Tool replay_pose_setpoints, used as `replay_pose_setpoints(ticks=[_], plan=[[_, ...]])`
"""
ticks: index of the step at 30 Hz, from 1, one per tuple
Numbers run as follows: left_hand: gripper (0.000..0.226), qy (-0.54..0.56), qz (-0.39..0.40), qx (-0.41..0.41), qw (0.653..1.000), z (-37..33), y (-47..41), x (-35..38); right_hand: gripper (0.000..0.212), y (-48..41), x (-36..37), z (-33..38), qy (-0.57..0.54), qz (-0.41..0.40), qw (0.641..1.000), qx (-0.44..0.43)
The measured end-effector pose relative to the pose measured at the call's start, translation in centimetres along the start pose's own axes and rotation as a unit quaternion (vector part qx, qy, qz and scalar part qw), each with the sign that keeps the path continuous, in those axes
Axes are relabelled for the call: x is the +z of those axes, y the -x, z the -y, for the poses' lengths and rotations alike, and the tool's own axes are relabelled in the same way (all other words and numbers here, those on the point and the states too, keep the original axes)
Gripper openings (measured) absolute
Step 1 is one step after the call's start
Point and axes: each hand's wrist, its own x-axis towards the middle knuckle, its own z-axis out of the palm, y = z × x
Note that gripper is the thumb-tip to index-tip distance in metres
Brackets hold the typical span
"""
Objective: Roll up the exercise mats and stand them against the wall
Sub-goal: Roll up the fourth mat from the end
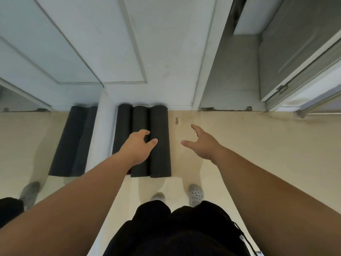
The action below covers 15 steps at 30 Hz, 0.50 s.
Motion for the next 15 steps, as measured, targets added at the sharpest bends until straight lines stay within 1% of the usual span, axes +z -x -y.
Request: replay_pose_setpoints(ticks=[2,4,8,12,15], plan=[[0.056,-0.012,-0.014,0.047,0.999,-0.4,0.8,-1.0,0.084,2.4,0.6,0.7,-0.029,-0.035,0.999,0.000],[0.054,-0.037,-0.008,0.078,0.996,-0.4,1.5,-1.6,0.083,5.0,1.5,1.0,-0.064,-0.072,0.995,0.012],[0.054,-0.088,0.054,0.127,0.986,-1.5,3.6,-0.4,0.086,11.2,3.7,-0.4,-0.090,-0.128,0.987,0.039],[0.053,-0.137,0.109,0.211,0.962,-6.1,7.5,4.0,0.087,19.2,4.0,-4.6,-0.131,-0.205,0.967,0.075],[0.055,-0.179,0.149,0.284,0.930,-10.2,12.7,9.6,0.088,26.9,4.4,-10.3,-0.185,-0.278,0.936,0.113]])
